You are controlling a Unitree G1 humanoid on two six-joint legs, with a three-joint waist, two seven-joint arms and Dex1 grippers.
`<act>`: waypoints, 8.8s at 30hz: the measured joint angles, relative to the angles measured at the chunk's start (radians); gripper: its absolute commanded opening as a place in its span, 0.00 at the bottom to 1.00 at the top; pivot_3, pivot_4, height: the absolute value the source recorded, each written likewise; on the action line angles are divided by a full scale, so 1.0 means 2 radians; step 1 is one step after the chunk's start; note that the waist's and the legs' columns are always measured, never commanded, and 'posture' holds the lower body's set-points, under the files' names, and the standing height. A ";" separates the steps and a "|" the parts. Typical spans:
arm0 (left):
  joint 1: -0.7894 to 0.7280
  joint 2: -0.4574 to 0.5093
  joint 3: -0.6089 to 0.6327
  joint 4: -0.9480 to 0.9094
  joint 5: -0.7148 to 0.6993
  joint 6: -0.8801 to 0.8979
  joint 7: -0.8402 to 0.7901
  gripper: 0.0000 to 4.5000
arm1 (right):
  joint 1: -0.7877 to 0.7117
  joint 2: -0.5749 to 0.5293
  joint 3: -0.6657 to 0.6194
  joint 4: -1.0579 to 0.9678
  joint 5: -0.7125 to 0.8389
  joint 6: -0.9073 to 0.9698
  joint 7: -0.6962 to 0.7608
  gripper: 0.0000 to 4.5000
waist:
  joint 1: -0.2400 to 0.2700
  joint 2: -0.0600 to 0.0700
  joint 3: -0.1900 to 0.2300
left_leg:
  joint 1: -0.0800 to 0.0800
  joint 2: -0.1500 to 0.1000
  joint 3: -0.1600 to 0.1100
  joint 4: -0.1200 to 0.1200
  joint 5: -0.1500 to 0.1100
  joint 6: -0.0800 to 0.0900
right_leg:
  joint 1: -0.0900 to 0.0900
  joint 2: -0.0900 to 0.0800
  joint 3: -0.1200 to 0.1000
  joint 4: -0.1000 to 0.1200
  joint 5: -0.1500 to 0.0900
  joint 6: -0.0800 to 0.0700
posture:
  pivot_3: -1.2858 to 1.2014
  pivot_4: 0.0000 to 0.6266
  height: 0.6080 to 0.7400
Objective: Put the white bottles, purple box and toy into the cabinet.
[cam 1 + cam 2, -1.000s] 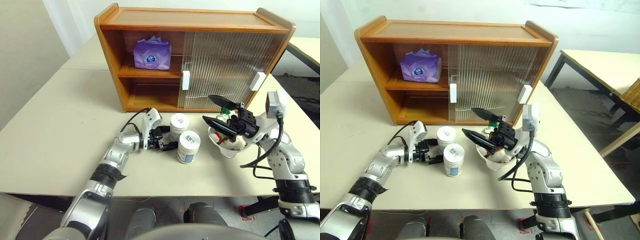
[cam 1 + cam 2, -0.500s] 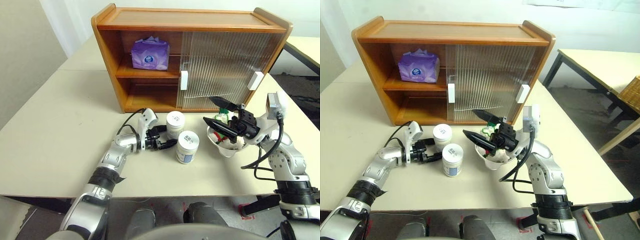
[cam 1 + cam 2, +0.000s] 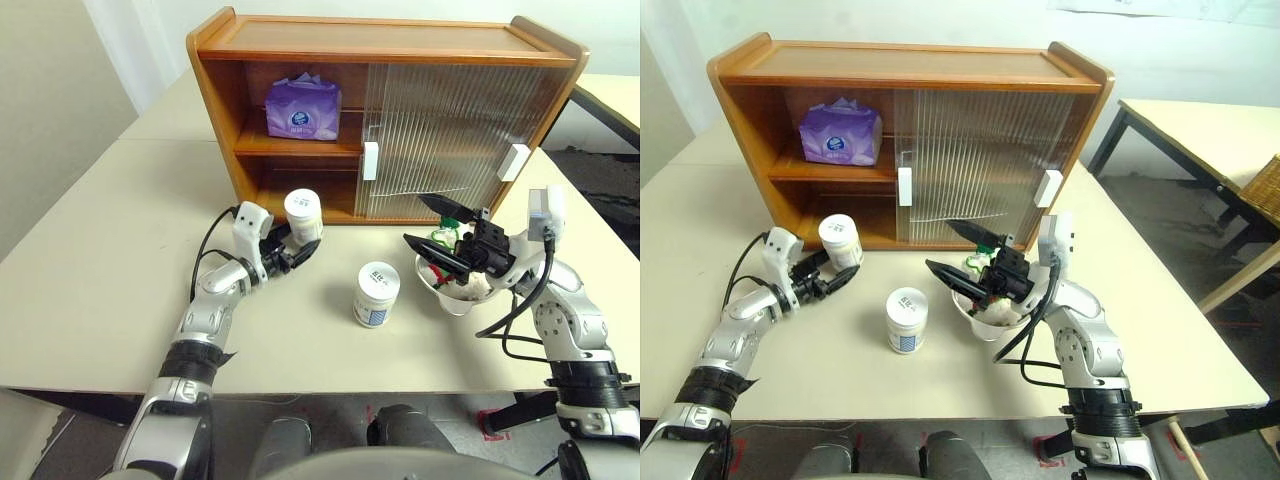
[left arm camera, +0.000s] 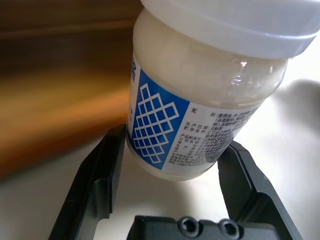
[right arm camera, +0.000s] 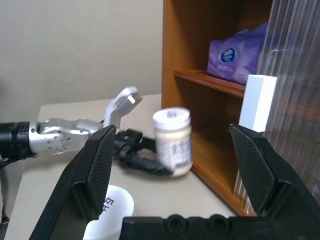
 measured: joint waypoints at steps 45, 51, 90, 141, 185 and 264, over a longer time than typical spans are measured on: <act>-0.201 -0.050 0.018 0.295 0.044 -0.021 0.144 0.69 | 0.005 0.011 0.011 -0.007 -0.001 -0.003 -0.004 1.00 | 0.006 -0.001 0.001 | 0.002 -0.001 0.000 0.001 0.001 0.001 | 0.003 0.000 0.000 -0.001 0.000 0.003 | 0.47 0.00 1.00; -0.203 -0.052 0.018 0.298 0.047 -0.021 0.142 0.69 | 0.005 0.012 0.011 -0.007 -0.001 -0.003 -0.004 1.00 | 0.008 -0.001 0.001 | 0.002 -0.001 0.000 0.001 0.001 0.001 | 0.003 0.000 0.000 -0.001 0.000 0.003 | 0.47 0.00 1.00; -0.215 -0.066 0.014 0.314 0.059 -0.021 0.165 0.69 | -0.002 0.012 0.013 -0.001 -0.001 -0.006 0.000 1.00 | 0.001 -0.001 0.001 | 0.001 -0.001 0.000 0.000 0.001 0.002 | 0.003 0.000 0.001 -0.002 -0.001 0.004 | 0.47 0.00 1.00; -0.115 -0.063 0.018 0.085 0.062 0.079 0.238 0.00 | -0.006 0.016 0.020 0.011 -0.003 -0.013 0.008 1.00 | 0.006 -0.001 0.001 | 0.002 -0.002 0.000 0.000 0.001 0.002 | 0.004 0.000 0.001 -0.002 0.001 -0.001 | 0.47 0.00 1.00; -0.190 -0.087 -0.009 0.232 0.090 0.006 0.201 0.00 | -0.004 0.018 0.021 0.009 -0.009 -0.016 0.004 1.00 | 0.006 -0.001 0.001 | 0.002 -0.002 0.000 0.000 0.002 0.003 | 0.005 0.000 0.001 -0.003 -0.001 0.004 | 0.47 0.00 1.00; -0.004 0.037 -0.186 -0.089 -0.006 -0.001 -0.313 1.00 | -0.017 0.012 0.030 0.026 -0.018 -0.018 0.017 1.00 | 0.007 0.000 0.000 | 0.000 0.000 -0.001 -0.001 -0.001 0.001 | 0.001 -0.001 0.001 -0.001 -0.002 -0.001 | 0.47 0.00 1.00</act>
